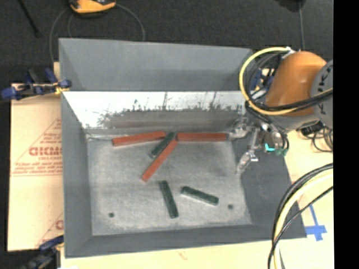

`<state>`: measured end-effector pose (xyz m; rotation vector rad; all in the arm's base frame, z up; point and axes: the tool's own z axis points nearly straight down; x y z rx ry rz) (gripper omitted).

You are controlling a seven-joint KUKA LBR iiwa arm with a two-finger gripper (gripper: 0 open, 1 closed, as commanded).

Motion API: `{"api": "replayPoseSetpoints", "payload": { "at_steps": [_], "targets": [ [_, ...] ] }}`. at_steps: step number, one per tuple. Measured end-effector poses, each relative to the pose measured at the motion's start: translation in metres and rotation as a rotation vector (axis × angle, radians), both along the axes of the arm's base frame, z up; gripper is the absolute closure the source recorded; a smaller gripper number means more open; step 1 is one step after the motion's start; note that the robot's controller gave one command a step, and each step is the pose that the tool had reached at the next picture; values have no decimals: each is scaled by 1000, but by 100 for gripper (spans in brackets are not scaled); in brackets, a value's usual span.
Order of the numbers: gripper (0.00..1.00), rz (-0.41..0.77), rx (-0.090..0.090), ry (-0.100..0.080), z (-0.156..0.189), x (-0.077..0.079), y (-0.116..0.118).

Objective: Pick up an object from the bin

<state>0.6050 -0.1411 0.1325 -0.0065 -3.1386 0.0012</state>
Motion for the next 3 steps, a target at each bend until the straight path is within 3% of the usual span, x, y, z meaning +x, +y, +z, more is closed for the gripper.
{"api": "replayPoseSetpoints", "payload": {
  "at_steps": [1,2,3],
  "targets": [
    [0,3,-2,-7,5,2,0],
    [0,88,-3,-13,-35,34,24],
    [0,39,0,-27,-47,46,30]
  ]
}}
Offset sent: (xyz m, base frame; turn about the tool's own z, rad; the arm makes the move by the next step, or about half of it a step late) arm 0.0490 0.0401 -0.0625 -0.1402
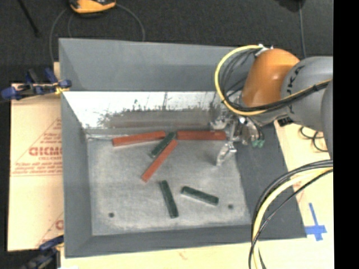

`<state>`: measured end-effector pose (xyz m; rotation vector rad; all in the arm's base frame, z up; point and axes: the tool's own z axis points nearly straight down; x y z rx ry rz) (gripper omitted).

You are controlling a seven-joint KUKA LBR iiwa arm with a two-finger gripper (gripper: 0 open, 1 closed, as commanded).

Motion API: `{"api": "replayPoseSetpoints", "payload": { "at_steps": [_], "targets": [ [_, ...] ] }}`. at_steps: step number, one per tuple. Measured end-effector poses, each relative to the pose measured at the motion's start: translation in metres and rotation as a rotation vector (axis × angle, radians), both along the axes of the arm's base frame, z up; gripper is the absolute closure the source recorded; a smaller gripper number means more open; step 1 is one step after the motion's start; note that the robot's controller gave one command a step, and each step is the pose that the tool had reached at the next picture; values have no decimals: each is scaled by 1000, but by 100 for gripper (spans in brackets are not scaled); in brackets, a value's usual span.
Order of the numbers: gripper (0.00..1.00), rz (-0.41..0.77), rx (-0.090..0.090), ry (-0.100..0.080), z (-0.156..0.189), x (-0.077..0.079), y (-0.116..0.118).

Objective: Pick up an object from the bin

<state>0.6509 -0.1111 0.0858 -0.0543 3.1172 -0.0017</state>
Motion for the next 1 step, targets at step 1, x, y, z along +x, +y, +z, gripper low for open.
{"api": "replayPoseSetpoints", "payload": {
  "at_steps": [1],
  "targets": [
    [100,-296,2,17,-5,8,48]
  ]
}}
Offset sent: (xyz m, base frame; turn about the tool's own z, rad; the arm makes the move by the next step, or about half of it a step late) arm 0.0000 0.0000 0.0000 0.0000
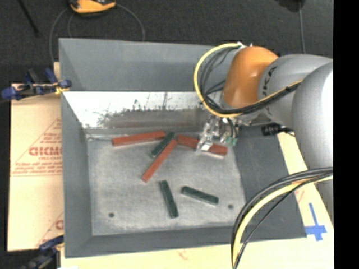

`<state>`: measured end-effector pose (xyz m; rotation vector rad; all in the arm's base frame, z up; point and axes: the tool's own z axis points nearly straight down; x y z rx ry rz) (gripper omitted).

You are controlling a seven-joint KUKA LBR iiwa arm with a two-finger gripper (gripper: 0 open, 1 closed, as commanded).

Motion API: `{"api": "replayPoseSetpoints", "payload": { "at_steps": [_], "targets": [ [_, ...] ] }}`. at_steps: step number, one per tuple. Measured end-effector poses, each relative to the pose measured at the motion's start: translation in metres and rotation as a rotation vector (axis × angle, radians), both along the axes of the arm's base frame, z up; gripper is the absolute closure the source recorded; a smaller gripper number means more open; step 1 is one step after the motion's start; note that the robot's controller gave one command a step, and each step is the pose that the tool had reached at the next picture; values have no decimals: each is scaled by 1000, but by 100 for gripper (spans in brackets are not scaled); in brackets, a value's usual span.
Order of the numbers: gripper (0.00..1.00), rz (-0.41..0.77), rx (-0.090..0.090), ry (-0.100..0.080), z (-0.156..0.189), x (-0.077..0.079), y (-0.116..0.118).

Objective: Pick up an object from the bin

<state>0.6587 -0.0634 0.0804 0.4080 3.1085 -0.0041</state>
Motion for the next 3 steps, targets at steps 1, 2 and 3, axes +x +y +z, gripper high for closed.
{"api": "replayPoseSetpoints", "payload": {
  "at_steps": [1,2,3],
  "targets": [
    [100,1,0,-1,0,0,0],
    [100,-13,3,7,40,-5,2],
    [100,-35,2,2,140,-35,-6]
  ]
}}
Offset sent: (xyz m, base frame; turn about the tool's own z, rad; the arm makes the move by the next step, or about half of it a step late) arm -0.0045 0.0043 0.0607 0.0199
